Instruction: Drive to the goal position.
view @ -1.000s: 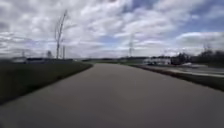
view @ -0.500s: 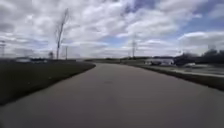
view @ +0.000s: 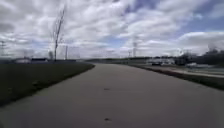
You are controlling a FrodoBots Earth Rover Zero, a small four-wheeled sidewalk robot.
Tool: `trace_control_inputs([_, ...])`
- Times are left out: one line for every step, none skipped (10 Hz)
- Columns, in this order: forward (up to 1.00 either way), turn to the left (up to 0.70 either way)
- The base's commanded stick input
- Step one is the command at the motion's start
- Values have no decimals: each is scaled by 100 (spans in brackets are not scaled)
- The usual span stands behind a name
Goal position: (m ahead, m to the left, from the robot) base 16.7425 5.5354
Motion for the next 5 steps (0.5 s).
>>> trace_control_inputs([98, 0])
trace_control_inputs([98, 0])
trace_control_inputs([98, 0])
trace_control_inputs([98, 0])
trace_control_inputs([98, 0])
